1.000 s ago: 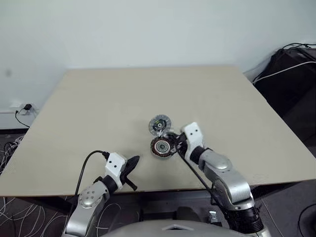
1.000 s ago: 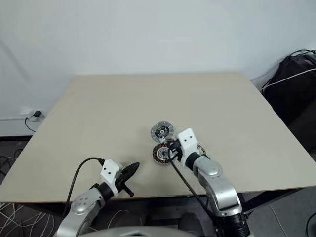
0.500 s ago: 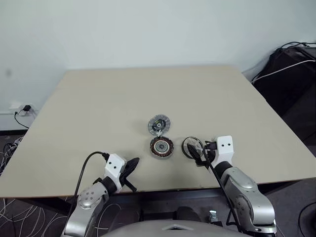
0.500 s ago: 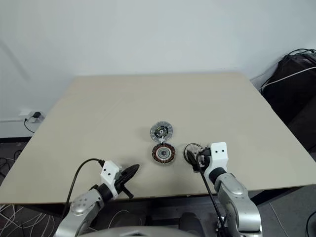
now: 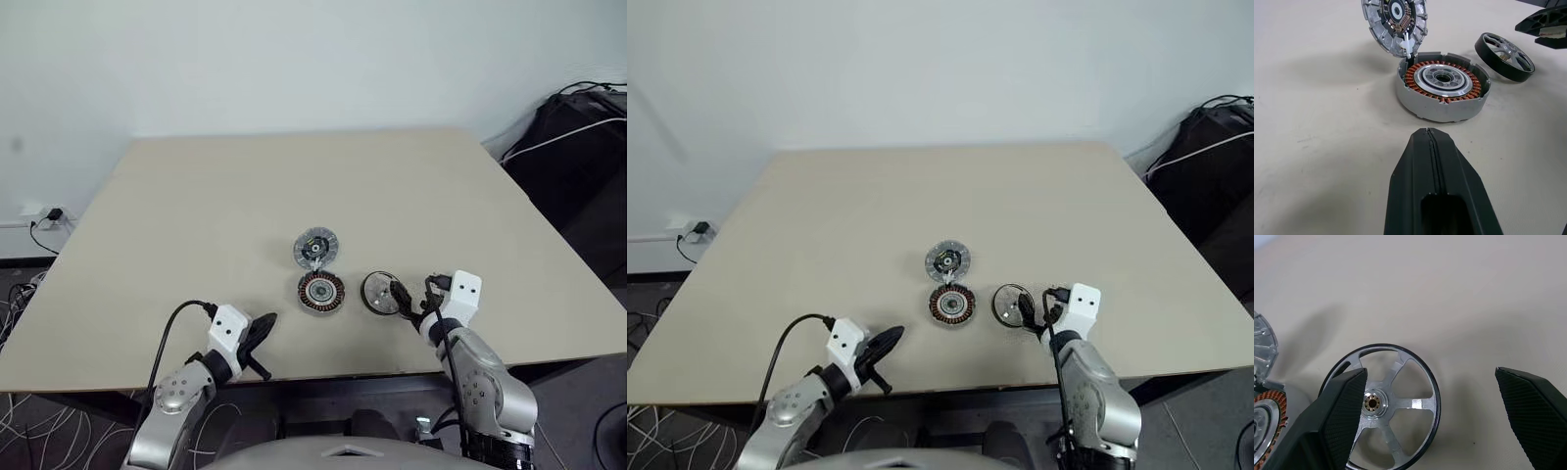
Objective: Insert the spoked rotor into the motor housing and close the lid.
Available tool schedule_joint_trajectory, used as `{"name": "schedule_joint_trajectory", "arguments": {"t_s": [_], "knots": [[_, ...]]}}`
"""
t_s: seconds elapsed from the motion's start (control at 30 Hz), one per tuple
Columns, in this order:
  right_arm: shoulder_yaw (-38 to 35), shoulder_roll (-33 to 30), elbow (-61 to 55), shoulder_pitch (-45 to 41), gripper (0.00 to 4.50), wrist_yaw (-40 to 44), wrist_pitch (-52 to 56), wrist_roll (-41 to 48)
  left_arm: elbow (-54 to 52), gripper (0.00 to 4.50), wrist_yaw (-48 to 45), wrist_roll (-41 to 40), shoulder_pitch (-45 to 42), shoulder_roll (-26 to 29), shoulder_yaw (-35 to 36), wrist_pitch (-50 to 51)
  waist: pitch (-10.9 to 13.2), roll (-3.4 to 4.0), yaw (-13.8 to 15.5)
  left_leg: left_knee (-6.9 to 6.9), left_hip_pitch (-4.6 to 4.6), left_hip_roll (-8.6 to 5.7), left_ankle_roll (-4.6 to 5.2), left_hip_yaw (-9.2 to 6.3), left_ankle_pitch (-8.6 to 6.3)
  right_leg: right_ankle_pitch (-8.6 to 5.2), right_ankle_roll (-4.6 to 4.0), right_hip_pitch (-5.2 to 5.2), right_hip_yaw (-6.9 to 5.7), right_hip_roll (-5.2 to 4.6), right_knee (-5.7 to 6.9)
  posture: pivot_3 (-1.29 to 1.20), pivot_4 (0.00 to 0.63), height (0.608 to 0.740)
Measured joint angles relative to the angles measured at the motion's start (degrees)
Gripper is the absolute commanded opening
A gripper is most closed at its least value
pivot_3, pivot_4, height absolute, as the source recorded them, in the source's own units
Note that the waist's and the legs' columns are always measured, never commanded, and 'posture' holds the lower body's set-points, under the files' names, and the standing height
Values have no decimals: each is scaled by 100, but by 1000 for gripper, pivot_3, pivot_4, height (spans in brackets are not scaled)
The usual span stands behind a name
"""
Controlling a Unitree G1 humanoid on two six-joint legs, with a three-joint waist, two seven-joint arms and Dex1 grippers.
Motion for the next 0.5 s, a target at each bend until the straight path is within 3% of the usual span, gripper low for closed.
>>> {"name": "schedule_joint_trajectory", "arguments": {"t_s": [0.5], "knots": [[-46,150,194,-129,4477,-96,481,629,0,0,22,0,3,-12,37,0,2,8,-114,0,0,0,0,2,0,0,0,0,3,-2,1,0,0,740]]}}
